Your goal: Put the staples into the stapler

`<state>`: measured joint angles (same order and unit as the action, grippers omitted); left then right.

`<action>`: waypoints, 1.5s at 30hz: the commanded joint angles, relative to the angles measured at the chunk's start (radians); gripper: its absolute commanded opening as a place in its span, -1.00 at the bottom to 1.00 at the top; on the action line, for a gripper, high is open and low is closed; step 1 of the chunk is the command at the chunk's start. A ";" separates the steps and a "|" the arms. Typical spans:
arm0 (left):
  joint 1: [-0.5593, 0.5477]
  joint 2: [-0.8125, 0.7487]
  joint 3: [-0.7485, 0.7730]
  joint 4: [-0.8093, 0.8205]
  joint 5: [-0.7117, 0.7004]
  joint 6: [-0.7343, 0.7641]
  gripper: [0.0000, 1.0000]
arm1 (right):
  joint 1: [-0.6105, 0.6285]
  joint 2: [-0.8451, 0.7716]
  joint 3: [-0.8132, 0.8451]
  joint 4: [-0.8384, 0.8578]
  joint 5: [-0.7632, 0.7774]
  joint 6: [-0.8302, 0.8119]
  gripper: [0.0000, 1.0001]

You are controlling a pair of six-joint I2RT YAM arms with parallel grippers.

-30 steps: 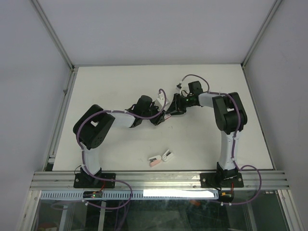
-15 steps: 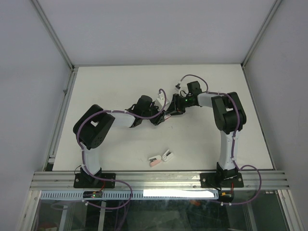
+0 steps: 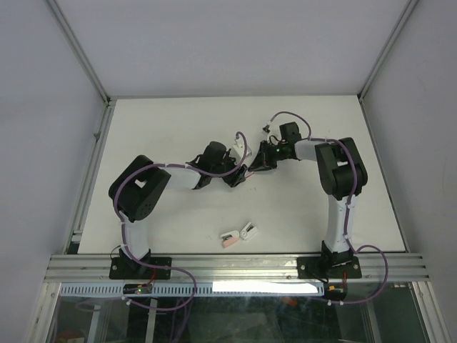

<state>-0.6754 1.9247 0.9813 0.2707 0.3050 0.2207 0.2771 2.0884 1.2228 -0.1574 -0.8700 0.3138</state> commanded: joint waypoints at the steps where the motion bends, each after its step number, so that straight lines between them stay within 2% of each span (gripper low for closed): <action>1: -0.019 -0.014 0.009 0.011 0.002 -0.042 0.13 | -0.004 -0.083 -0.041 0.079 0.016 0.024 -0.95; 3: -0.019 -0.065 -0.003 0.036 -0.008 -0.098 0.36 | -0.004 -0.104 -0.077 0.125 0.029 0.048 -1.00; 5: -0.019 -0.128 -0.022 0.064 -0.057 -0.187 0.46 | -0.005 -0.128 -0.118 0.170 0.051 0.076 -1.00; 8: -0.018 -0.227 -0.039 0.046 -0.190 -0.365 0.30 | -0.004 -0.168 -0.176 0.235 0.101 0.118 -1.00; 11: -0.018 -0.307 -0.104 0.027 -0.317 -0.616 0.28 | -0.006 -0.205 -0.228 0.278 0.160 0.145 -1.00; 15: -0.018 -0.350 -0.193 0.032 -0.309 -0.864 0.21 | -0.005 -0.249 -0.299 0.358 0.215 0.200 -1.00; 19: -0.018 -0.309 -0.236 0.075 -0.229 -1.012 0.08 | -0.005 -0.264 -0.345 0.412 0.236 0.233 -1.00; 25: -0.019 -0.237 -0.286 0.180 -0.213 -1.092 -0.10 | -0.005 -0.263 -0.350 0.408 0.236 0.234 -1.00; 40: -0.017 -0.140 -0.241 0.186 -0.312 -1.066 -0.29 | -0.005 -0.252 -0.345 0.394 0.236 0.220 -1.00; 45: -0.018 -0.117 -0.214 0.172 -0.341 -1.052 -0.46 | -0.005 -0.252 -0.347 0.395 0.233 0.219 -1.00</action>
<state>-0.6876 1.7870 0.7277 0.4301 0.0204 -0.8474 0.2764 1.8709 0.8707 0.1986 -0.6598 0.5449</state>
